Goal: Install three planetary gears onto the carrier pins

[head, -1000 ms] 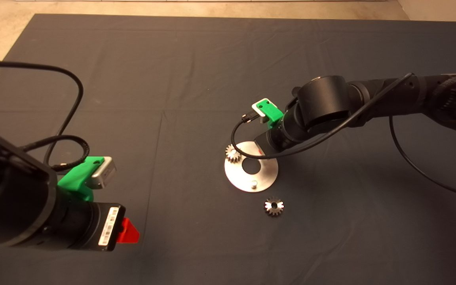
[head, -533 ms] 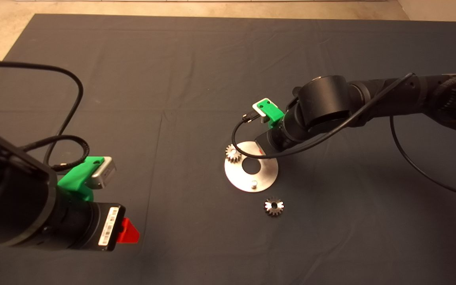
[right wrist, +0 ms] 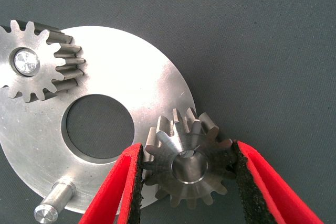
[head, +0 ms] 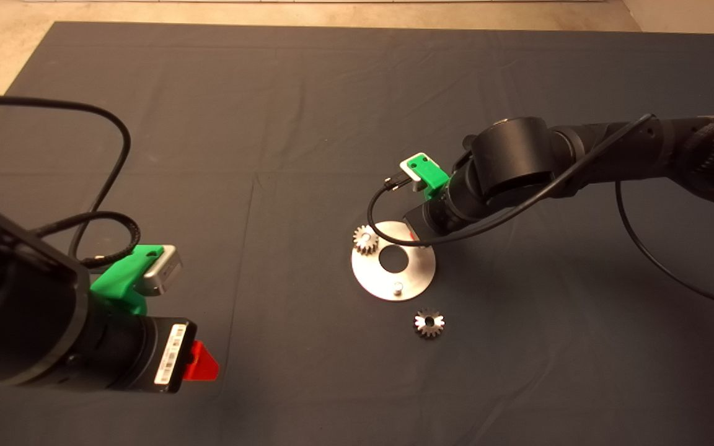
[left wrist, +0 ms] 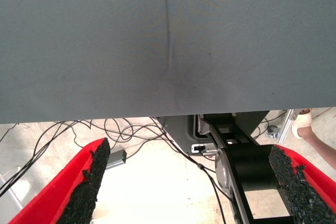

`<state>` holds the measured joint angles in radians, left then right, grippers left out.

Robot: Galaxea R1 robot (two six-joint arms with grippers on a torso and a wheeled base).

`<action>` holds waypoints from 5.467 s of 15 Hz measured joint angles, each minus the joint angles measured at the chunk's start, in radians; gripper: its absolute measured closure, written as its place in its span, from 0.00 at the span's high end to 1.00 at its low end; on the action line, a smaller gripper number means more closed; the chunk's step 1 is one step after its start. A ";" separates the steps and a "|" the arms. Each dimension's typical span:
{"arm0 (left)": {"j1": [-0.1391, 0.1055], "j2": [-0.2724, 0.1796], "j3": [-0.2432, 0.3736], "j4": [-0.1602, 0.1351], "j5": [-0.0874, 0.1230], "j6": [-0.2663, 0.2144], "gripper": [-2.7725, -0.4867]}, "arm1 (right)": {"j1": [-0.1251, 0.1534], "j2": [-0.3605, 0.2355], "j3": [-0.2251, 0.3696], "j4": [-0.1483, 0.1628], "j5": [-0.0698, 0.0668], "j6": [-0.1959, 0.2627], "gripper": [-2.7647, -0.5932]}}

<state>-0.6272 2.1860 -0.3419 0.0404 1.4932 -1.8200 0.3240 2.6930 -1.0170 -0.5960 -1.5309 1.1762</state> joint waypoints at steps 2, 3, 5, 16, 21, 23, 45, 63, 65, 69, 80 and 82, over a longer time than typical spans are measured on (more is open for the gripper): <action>0.000 0.000 0.000 0.000 0.000 0.000 0.74 | 0.000 0.000 0.000 0.000 0.000 0.000 0.22; 0.000 0.000 0.000 0.000 0.000 0.000 0.74 | 0.000 0.000 0.000 0.000 0.000 0.000 0.22; 0.000 0.000 0.000 0.000 0.000 0.000 0.74 | 0.000 0.000 0.000 0.000 0.000 0.000 0.22; 0.000 0.000 0.000 0.000 0.000 0.000 0.74 | -0.011 0.005 0.000 -0.001 0.000 0.000 0.22; 0.000 0.000 0.000 0.000 0.000 0.000 0.74 | -0.011 0.005 0.000 -0.010 0.000 0.000 0.22; 0.000 0.000 0.000 0.000 0.000 0.000 0.74 | -0.011 0.004 0.000 -0.014 0.000 0.000 0.22; 0.000 0.000 0.000 0.000 0.000 0.000 0.74 | -0.022 -0.001 0.039 -0.028 -0.004 0.001 0.22; 0.000 0.000 0.000 0.000 0.000 0.000 0.74 | -0.022 -0.017 0.045 -0.028 -0.003 0.001 0.22; 0.000 0.000 0.000 0.000 0.000 0.000 0.74 | -0.022 -0.017 0.045 -0.028 -0.003 0.001 0.22; 0.000 0.000 0.000 0.000 0.000 0.000 0.74 | -0.023 -0.017 0.045 -0.028 -0.003 0.001 0.22; 0.000 0.000 0.000 0.000 0.000 0.000 0.74 | -0.022 -0.017 0.045 -0.028 -0.003 0.001 0.22; 0.000 0.000 0.000 0.000 0.000 0.000 0.74 | -0.023 -0.017 0.045 -0.029 -0.003 0.001 0.22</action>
<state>-0.6272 2.1860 -0.3419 0.0404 1.4928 -1.8200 0.3015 2.6762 -0.9717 -0.6249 -1.5340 1.1772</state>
